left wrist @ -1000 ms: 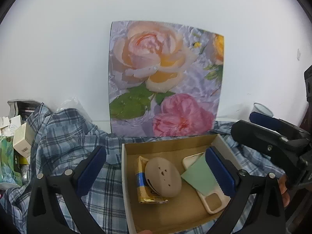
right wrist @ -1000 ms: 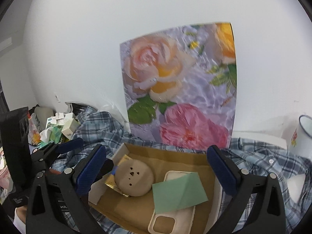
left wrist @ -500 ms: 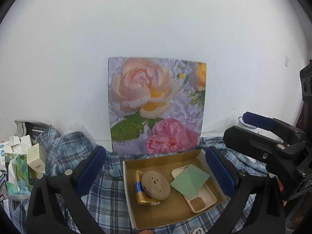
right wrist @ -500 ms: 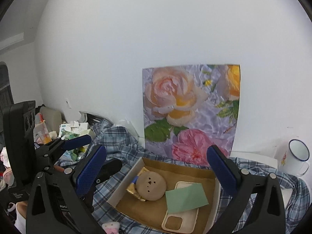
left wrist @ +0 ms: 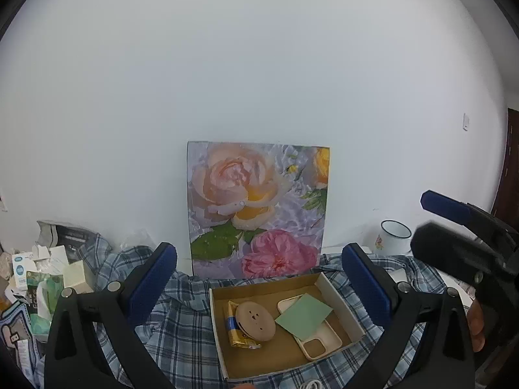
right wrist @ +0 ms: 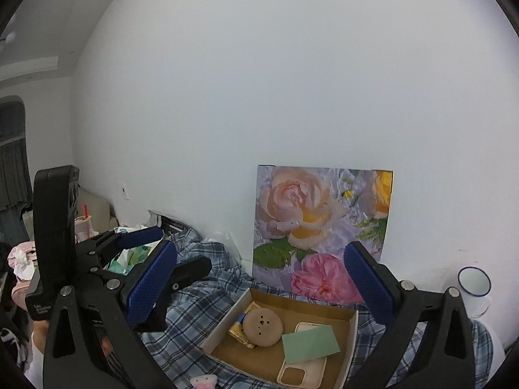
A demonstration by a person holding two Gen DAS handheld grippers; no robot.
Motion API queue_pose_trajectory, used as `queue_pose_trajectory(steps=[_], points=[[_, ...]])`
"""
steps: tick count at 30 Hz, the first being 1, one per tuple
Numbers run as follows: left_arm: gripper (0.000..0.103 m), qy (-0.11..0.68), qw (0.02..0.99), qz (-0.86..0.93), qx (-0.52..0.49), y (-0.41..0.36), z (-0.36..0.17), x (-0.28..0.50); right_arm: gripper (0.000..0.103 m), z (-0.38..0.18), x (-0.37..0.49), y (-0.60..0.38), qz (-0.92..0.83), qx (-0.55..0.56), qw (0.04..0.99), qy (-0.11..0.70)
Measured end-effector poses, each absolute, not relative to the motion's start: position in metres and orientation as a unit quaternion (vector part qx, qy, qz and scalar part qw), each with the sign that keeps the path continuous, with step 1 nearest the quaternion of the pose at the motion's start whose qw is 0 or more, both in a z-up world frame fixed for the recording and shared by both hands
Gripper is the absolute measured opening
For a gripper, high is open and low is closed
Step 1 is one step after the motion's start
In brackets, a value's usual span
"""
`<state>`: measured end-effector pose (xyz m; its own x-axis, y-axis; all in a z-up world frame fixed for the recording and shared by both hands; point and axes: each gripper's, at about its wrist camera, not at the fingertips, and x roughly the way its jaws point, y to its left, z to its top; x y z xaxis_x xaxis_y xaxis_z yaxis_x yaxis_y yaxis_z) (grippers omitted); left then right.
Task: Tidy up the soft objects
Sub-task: 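Pull both tools back from the box toward the wipes and scissors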
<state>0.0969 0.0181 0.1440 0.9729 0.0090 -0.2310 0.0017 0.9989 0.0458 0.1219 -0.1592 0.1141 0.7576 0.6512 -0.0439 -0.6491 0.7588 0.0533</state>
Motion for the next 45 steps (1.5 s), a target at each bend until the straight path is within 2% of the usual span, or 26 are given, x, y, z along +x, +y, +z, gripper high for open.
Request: queue_pose_trajectory(steps=[8, 18, 30, 40, 45], points=[[0.103, 0.129, 0.99, -0.038, 0.047, 0.006, 0.129, 0.055, 0.103, 0.103, 0.09, -0.175, 0.358, -0.022, 0.932, 0.044], [0.103, 0.155, 0.987, -0.046, 0.015, 0.02, 0.082, 0.018, 0.103, 0.053, 0.062, -0.194, 0.413, -0.025, 0.908, 0.072], [0.103, 0.199, 0.979, -0.033, 0.013, 0.022, 0.025, 0.032, 0.103, -0.019, 0.076, -0.181, 0.423, -0.047, 0.897, 0.116], [0.103, 0.249, 0.968, -0.025, 0.027, 0.026, -0.024, 0.054, 0.103, -0.053, 0.094, -0.168, 0.438, -0.065, 0.885, 0.143], [0.103, 0.289, 0.957, -0.024, 0.014, 0.031, -0.04, 0.063, 0.103, -0.073, 0.105, -0.162, 0.444, -0.073, 0.873, 0.188]])
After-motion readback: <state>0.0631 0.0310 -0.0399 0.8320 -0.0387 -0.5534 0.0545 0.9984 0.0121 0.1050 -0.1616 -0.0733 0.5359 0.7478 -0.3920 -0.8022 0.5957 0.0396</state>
